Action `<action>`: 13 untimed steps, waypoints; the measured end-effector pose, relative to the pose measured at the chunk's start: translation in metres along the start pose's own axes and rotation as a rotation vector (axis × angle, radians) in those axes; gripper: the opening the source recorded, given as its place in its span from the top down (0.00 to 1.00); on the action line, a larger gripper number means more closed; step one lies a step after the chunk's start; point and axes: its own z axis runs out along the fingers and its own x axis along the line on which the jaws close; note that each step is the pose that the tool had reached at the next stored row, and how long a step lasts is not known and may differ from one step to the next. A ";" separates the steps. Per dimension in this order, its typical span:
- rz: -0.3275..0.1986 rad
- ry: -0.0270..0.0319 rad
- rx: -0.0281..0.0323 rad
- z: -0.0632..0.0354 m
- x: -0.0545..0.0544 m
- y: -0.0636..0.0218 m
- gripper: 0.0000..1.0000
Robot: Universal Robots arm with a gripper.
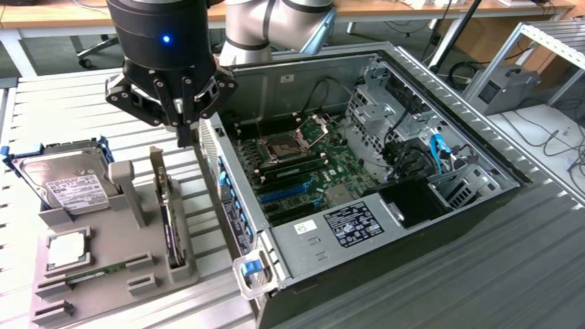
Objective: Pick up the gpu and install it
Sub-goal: 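Reach for the gpu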
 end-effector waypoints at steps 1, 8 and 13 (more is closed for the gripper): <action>0.000 0.0000 0.0000 0.0000 0.000 -0.0005 0.89; 0.000 0.0000 0.0000 0.0001 0.000 -0.0040 0.89; 0.000 -0.0001 -0.0001 0.0001 0.000 -0.0071 0.89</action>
